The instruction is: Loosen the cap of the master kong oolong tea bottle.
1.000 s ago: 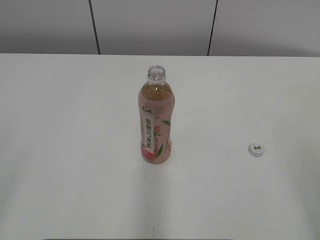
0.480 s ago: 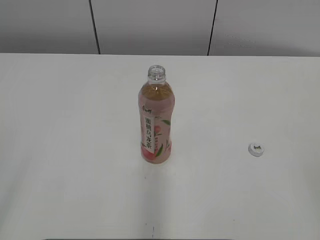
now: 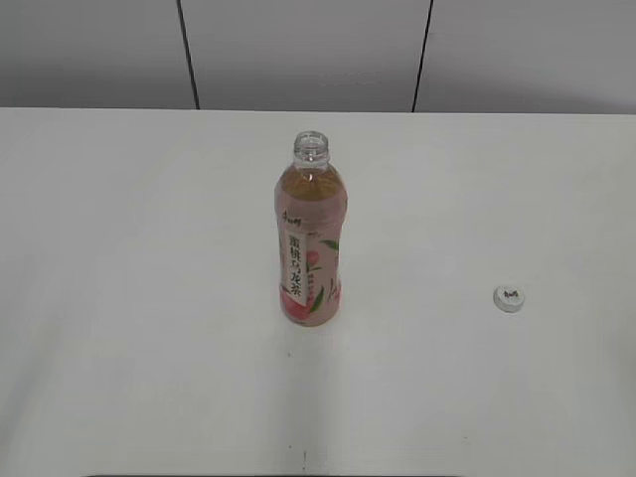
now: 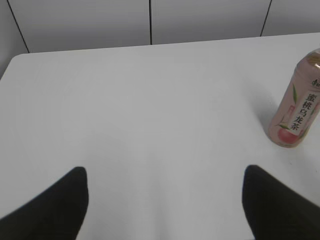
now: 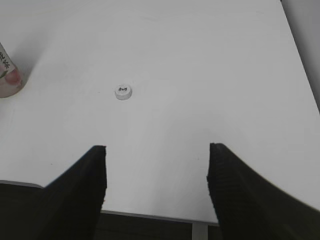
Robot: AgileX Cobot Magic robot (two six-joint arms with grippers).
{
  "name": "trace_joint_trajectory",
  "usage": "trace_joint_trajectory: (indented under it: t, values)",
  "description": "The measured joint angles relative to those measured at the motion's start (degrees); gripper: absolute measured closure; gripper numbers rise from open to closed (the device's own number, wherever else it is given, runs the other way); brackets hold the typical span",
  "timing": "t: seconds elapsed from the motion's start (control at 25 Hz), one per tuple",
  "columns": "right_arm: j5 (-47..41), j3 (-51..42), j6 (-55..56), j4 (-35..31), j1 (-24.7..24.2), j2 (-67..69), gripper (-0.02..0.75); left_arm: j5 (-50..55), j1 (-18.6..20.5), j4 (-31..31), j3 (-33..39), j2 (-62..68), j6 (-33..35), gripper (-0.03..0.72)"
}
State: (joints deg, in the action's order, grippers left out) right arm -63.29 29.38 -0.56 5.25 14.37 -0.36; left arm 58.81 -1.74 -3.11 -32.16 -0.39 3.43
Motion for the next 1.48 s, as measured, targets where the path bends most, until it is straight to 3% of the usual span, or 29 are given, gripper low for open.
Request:
trace_joint_trajectory:
  t: [0.32, 0.56, 0.72, 1.28, 1.48]
  values:
    - [0.00, 0.00, 0.04, 0.05, -0.35, 0.00, 0.256, 0.00, 0.00, 0.00, 0.00, 0.00, 0.00, 0.127]
    - [0.05, 0.00, 0.04, 0.07, -8.07, 0.00, 0.256, 0.00, 0.00, -0.10, 0.00, 0.00, 0.00, 0.128]
    - [0.11, 0.00, 0.04, 0.07, -10.76, 0.00, 0.256, 0.00, 0.00, -0.14, 0.00, 0.00, 0.00, 0.128]
    - [0.37, 0.00, 0.06, 0.07, -11.01, 0.00, 0.256, 0.00, 0.06, -0.22, 0.00, 0.00, 0.05, 0.154]
    - [0.37, 0.00, 0.06, 0.07, -11.01, 0.00, 0.257, 0.00, 1.79, -0.22, 0.00, 0.00, 0.05, 0.170]
